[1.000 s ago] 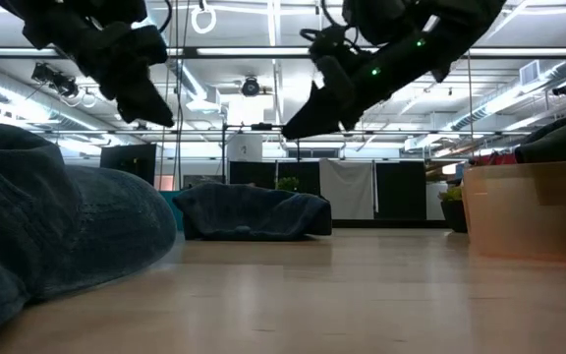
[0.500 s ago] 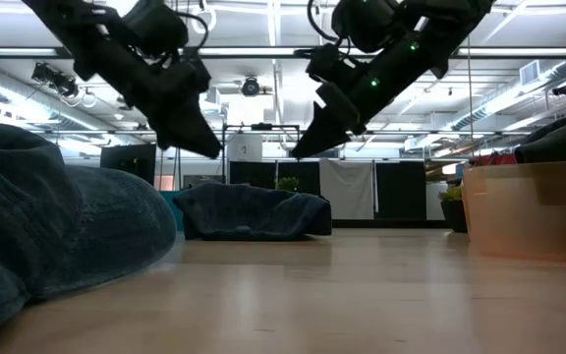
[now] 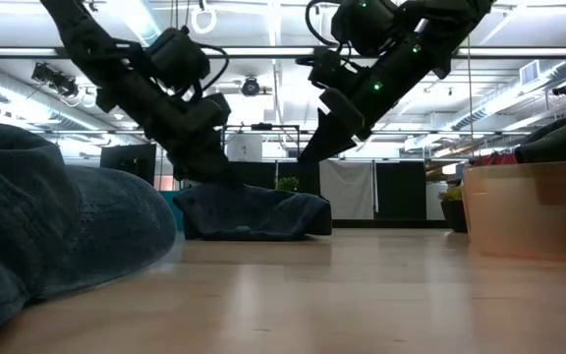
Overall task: Pick & Place hat
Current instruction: Put the top blue cap into the blue bin
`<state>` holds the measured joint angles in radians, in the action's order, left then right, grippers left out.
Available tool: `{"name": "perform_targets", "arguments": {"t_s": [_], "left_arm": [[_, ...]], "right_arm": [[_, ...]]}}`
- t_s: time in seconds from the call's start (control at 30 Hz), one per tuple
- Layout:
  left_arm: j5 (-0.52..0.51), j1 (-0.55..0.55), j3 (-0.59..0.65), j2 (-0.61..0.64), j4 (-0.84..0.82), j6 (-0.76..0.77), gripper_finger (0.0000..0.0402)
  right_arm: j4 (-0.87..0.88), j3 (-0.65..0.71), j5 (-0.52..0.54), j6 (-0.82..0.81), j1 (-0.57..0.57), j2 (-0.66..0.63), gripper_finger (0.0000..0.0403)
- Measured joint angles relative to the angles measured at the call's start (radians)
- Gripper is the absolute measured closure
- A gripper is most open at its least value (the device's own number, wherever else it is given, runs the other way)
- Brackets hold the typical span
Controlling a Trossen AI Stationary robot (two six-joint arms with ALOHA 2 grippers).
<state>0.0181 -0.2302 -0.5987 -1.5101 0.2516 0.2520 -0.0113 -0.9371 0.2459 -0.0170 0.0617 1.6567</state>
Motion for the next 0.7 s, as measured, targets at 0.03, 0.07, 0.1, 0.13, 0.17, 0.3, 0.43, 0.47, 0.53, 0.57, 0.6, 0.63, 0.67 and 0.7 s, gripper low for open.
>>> {"name": "perform_targets", "arguments": {"t_s": [0.03, 0.07, 0.1, 0.13, 0.17, 0.3, 0.43, 0.47, 0.53, 0.57, 0.6, 0.63, 0.67, 0.7], "left_arm": [[0.0, 0.0, 0.0, -0.008, 0.004, 0.0, 0.0269], [-0.001, 0.0, 0.0, -0.017, 0.009, 0.0, 0.0269], [-0.003, 0.0, 0.0, -0.027, 0.012, 0.0, 0.0269], [-0.01, -0.001, 0.0, -0.036, 0.014, -0.001, 0.0269], [-0.018, -0.003, 0.0, -0.044, 0.014, -0.001, 0.0269], [-0.033, -0.007, -0.002, -0.087, 0.03, -0.009, 0.0274], [-0.034, -0.008, -0.003, -0.106, 0.036, -0.01, 0.0331], [-0.034, -0.008, -0.003, -0.105, 0.038, -0.011, 0.0356], [-0.034, -0.008, -0.002, -0.093, 0.039, -0.004, 0.0386], [-0.034, -0.008, -0.003, -0.082, 0.03, 0.0, 0.0388], [-0.031, -0.008, -0.007, -0.068, 0.017, 0.005, 0.0389], [-0.019, -0.006, -0.012, -0.053, 0.008, 0.014, 0.039], [-0.006, -0.002, -0.017, -0.033, 0.007, 0.023, 0.0391], [0.007, 0.002, -0.024, -0.008, 0.007, 0.02, 0.0393]], "right_arm": [[0.013, 0.0, 0.0, -0.001, 0.0, -0.004, 0.0225], [0.028, 0.0, 0.0, -0.001, 0.0, -0.009, 0.0227], [0.044, 0.0, -0.001, -0.002, 0.0, -0.018, 0.0229], [0.066, 0.0, -0.001, -0.003, -0.001, -0.029, 0.023], [0.087, 0.0, -0.001, -0.004, -0.004, -0.042, 0.0232], [0.172, 0.0, -0.003, -0.044, -0.016, -0.107, 0.0239], [0.239, 0.0, -0.002, -0.102, -0.031, -0.174, 0.0245], [0.256, 0.0, -0.002, -0.114, -0.034, -0.189, 0.0245], [0.267, 0.0, -0.002, -0.133, -0.037, -0.213, 0.0246], [0.27, 0.0, -0.002, -0.136, -0.037, -0.222, 0.0246], [0.273, 0.0, -0.002, -0.136, -0.037, -0.229, 0.0246], [0.274, 0.0, -0.002, -0.136, -0.037, -0.234, 0.0246], [0.274, 0.0, -0.002, -0.136, -0.037, -0.235, 0.0247], [0.274, 0.0, -0.001, -0.136, -0.037, -0.236, 0.0247]]}}
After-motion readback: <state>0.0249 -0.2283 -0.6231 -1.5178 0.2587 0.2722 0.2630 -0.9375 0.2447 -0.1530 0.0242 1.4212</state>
